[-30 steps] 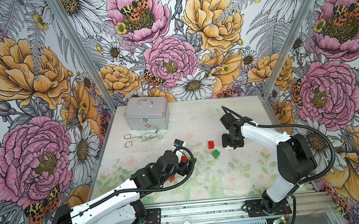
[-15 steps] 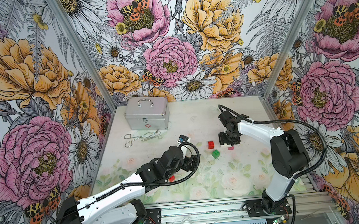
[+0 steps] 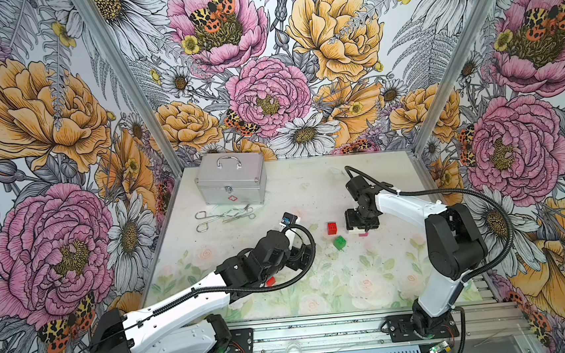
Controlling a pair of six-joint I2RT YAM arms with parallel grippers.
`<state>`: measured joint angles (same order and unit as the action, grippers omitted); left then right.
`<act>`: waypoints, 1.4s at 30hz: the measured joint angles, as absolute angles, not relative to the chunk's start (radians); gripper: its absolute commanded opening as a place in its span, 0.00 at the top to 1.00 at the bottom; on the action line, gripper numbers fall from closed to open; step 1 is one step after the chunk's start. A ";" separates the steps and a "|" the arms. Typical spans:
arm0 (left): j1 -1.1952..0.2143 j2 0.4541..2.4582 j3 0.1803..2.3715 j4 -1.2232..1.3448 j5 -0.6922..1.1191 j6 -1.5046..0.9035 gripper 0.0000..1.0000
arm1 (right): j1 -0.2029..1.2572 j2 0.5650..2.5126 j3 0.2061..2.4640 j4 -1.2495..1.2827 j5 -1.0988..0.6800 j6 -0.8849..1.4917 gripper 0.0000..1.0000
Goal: Assemble the letter r with lego
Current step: Assemble the lego brick with the lego brick.
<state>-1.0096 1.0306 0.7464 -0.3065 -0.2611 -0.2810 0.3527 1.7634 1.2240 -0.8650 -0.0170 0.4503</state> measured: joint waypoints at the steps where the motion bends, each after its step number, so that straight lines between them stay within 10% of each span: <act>1: -1.010 1.030 0.746 -0.306 -0.261 -0.281 0.01 | 0.353 1.763 1.221 -0.861 -0.017 0.450 0.56; 42: -1.004 0.994 0.743 -0.306 -0.261 -0.289 0.01 | 0.352 1.734 1.166 -0.793 0.002 0.463 0.60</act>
